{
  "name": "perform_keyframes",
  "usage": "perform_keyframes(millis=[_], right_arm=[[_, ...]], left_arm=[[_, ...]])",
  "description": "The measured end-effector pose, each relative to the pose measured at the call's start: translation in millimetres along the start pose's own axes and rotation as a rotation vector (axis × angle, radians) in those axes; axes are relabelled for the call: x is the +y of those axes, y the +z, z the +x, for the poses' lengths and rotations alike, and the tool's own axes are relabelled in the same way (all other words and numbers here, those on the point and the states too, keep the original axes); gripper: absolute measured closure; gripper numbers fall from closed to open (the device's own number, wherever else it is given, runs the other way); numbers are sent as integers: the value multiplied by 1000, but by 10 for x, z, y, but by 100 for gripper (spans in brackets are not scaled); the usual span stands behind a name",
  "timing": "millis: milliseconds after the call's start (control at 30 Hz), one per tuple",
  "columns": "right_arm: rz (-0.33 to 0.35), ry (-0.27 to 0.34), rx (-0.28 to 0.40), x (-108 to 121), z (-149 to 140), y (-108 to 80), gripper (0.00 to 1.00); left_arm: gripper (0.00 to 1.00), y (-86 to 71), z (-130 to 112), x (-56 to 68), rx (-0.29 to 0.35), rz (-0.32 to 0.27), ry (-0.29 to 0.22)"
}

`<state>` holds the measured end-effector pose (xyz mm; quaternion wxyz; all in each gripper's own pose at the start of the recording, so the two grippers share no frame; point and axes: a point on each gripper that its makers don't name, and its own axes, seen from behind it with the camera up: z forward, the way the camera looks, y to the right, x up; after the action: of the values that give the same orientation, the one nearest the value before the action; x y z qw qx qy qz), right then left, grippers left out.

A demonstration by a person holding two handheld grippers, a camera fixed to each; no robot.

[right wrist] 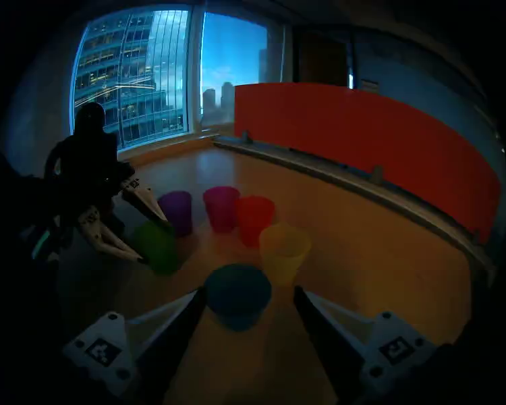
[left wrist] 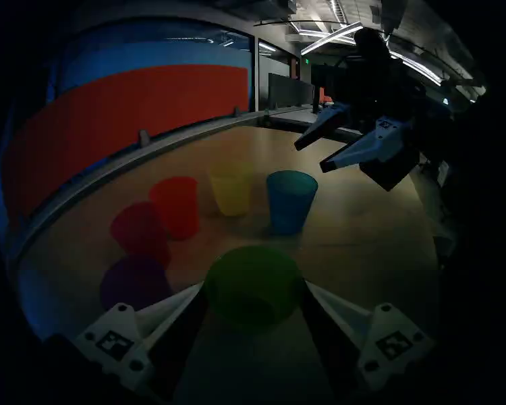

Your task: Pour water

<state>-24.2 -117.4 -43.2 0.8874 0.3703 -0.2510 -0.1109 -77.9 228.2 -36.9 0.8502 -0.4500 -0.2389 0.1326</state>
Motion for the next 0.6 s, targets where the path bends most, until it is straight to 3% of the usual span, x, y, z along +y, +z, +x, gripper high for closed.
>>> perform_keyframes(millis=[600], right_arm=[[33,17,-27,-164,-164,111,0]], left_arm=[[12,-60,52,-9,22,4,-11]])
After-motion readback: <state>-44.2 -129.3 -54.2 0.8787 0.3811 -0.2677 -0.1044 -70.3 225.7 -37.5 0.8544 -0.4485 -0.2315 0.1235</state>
